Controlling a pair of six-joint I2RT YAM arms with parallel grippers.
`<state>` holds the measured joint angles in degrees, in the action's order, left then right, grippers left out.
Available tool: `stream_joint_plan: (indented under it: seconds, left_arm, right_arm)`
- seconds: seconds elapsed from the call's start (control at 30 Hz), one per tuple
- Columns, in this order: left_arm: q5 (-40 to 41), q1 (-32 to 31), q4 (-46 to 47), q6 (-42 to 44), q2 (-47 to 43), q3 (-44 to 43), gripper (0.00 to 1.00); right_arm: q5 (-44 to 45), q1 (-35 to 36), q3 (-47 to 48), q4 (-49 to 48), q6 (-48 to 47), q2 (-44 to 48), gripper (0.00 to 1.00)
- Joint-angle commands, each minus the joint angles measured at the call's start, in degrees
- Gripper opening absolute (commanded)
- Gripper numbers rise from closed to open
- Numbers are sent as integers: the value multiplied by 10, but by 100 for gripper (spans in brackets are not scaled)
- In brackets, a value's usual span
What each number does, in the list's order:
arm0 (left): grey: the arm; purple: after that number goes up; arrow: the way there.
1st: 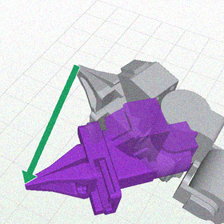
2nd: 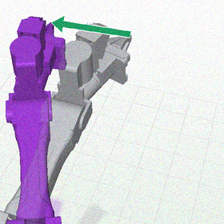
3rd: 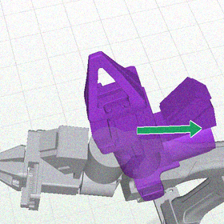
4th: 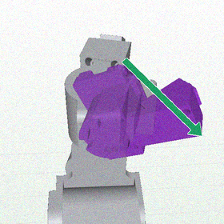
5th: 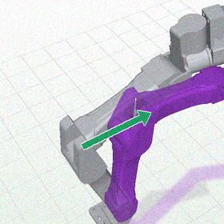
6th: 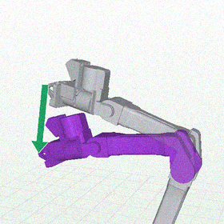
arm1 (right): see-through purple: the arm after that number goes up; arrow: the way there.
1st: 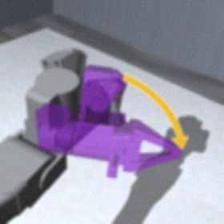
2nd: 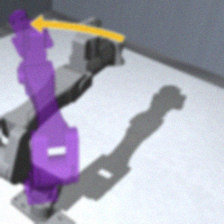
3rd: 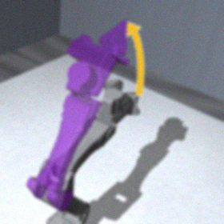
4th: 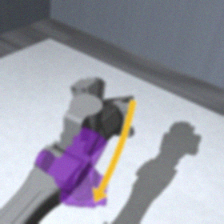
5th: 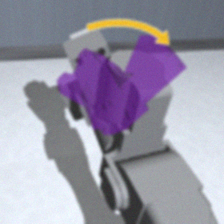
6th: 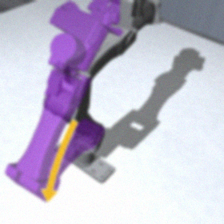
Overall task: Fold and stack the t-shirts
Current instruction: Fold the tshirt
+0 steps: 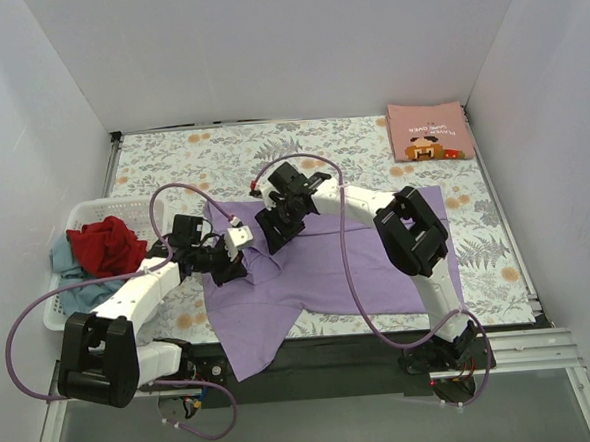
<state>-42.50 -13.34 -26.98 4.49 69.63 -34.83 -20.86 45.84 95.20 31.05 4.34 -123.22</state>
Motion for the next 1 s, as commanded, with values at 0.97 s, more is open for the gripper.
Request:
stream_joint_plan:
  seconds: [0.97]
  left_arm:
    - [-16,2,-2,8,-22,13,0]
  right_arm:
    - [85,48,46,24,-67,-15,38]
